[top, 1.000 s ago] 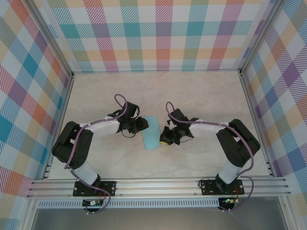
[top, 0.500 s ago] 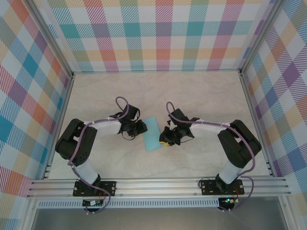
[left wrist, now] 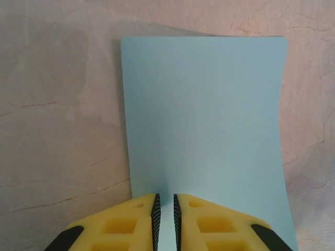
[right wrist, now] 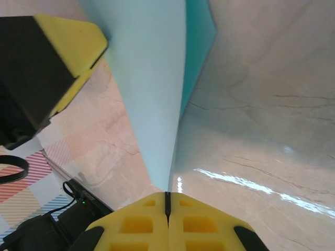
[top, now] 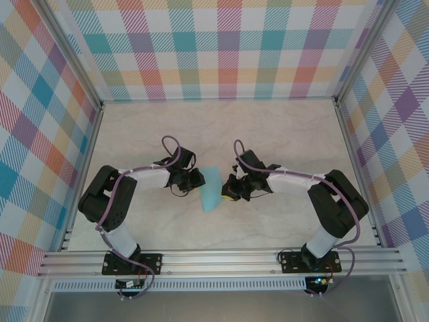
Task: Fold a paper plane with a square sheet of paper (pick it up from the middle)
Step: Third fold the triangle at the center of the table.
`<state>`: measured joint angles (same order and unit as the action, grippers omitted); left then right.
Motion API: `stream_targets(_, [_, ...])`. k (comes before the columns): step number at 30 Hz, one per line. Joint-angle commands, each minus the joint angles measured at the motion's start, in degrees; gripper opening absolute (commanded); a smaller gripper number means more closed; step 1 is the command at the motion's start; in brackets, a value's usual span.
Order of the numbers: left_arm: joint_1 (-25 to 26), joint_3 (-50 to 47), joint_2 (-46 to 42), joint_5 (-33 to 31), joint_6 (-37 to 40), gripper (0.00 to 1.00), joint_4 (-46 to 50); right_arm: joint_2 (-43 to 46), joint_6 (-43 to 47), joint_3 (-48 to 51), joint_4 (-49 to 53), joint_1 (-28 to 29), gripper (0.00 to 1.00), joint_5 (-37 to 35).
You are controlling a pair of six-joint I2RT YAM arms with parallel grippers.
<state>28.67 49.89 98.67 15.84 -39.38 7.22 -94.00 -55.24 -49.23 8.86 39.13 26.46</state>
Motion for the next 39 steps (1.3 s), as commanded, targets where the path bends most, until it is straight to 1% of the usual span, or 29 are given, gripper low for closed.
stream_targets(1, [-0.72, -0.08, 1.48, -0.72, 0.74, 0.17, 0.64, -0.47, -0.77, -0.86, -4.44, 0.34, 0.01, 1.72])
stream_targets(14, [-0.74, 0.54, 0.76, -0.20, 0.93, 0.16, 1.39, -8.45, -3.14, -6.97, -7.34, 0.59, 0.00, -0.38])
stream_targets(20, [-0.72, 0.61, 0.69, 0.25, 0.92, 0.16, 1.30, -11.29, -1.54, -9.85, -4.63, 1.43, 0.01, 0.19])
stream_targets(32, [-0.73, 0.50, 0.22, 0.67, 0.79, 0.16, 1.24, -14.41, -1.52, -11.76, -3.20, 1.93, 0.01, -0.29])
stream_targets(39, [-0.72, 0.60, -2.72, 1.11, 0.86, 0.18, 0.59, -15.07, -1.86, -11.94, -2.78, 1.89, 0.01, -1.62])
